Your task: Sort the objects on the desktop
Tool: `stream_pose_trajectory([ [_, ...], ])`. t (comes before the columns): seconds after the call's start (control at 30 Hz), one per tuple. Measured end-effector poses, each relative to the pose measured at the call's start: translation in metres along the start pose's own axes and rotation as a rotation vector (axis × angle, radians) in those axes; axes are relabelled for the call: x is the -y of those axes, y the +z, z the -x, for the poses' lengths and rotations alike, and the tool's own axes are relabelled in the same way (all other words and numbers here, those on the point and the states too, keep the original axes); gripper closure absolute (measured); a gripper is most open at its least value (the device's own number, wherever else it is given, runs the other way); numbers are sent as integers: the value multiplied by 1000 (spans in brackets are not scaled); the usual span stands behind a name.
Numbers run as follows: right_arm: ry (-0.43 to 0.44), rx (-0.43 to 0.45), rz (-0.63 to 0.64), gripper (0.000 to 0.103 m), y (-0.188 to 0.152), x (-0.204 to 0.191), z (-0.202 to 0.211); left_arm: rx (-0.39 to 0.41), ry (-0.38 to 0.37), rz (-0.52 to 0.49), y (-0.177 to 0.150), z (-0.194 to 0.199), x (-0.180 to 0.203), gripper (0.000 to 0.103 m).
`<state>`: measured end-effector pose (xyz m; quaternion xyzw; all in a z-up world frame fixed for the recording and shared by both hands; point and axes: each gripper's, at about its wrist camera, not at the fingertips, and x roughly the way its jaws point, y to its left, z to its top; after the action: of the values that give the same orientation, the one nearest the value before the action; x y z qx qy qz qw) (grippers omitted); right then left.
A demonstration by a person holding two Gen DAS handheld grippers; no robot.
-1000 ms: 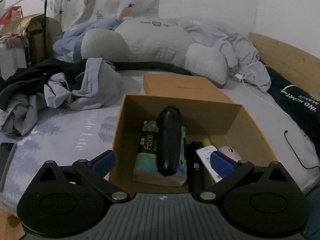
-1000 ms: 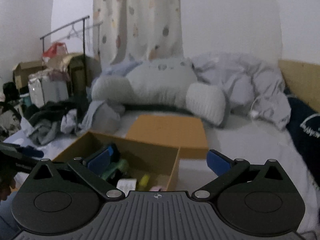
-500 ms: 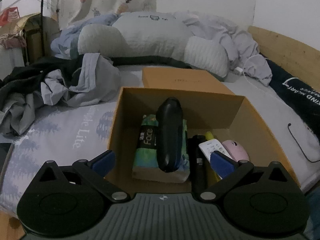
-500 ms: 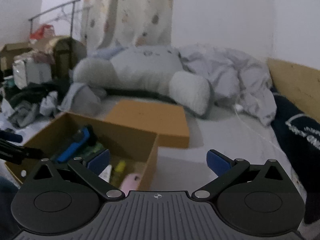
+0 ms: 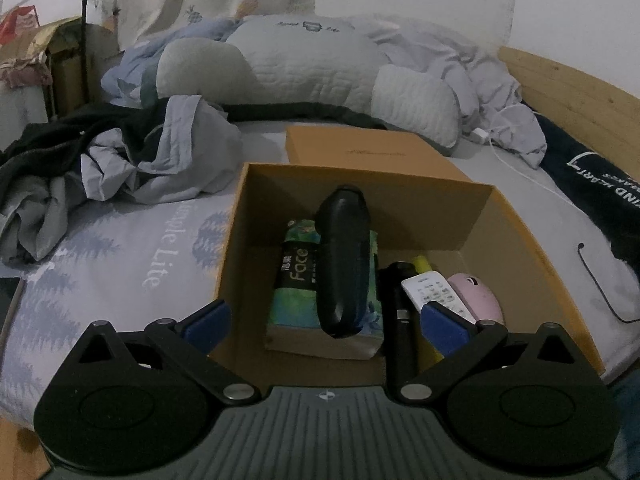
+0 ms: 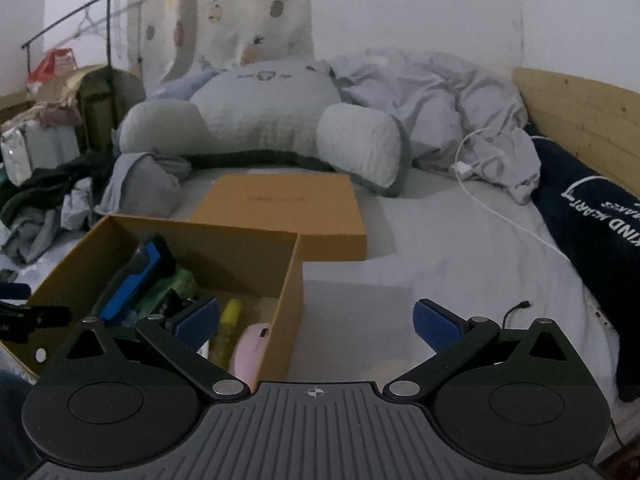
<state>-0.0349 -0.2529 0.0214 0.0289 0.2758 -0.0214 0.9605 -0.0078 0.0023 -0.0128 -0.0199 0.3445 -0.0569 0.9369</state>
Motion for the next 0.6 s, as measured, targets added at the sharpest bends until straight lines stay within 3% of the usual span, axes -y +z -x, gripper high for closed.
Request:
stream_pose_trajectory([
  [0.6,44,-75,14,0,-3,-15,-10,-10,1,11,0,-3,-5,0],
])
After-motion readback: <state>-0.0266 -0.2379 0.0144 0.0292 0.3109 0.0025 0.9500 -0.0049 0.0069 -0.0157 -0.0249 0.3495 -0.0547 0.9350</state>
